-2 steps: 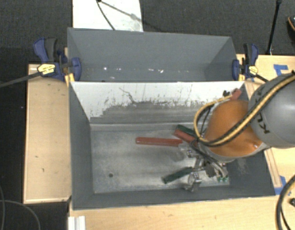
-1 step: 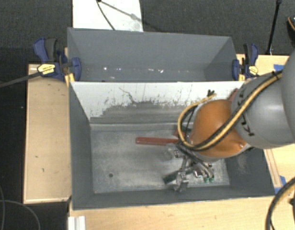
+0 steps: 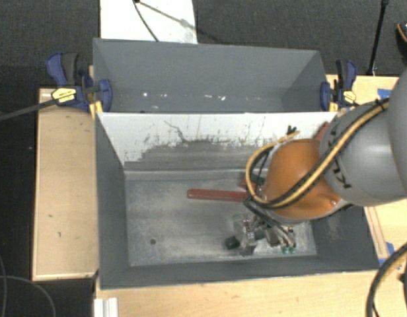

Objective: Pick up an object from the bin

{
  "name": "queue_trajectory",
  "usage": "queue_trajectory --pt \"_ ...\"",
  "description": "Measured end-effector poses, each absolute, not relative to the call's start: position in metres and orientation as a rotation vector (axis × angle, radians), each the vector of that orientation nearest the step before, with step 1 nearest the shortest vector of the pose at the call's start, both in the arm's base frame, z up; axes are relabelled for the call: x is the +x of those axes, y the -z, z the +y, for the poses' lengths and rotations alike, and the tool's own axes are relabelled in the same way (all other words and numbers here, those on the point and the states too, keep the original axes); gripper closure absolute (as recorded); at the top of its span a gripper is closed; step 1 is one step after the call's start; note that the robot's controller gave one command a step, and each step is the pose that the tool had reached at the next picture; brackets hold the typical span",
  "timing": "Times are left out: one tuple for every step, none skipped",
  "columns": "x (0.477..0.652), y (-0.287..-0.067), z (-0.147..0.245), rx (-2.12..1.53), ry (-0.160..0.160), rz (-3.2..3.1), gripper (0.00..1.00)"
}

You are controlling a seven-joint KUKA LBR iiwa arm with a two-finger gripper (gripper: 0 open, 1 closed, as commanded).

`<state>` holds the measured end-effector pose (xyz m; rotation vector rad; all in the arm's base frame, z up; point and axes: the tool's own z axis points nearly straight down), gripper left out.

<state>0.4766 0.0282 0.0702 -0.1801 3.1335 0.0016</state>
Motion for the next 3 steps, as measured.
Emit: queue_trajectory --pt "0.477 -0.095 0.028 -0.174 -0.001 3.132 1.00" --pt "0.479 -0.148 0.028 -0.165 0.000 3.130 1.00" --pt "0.480 -0.175 0.028 -0.157 0.000 3.131 1.00"
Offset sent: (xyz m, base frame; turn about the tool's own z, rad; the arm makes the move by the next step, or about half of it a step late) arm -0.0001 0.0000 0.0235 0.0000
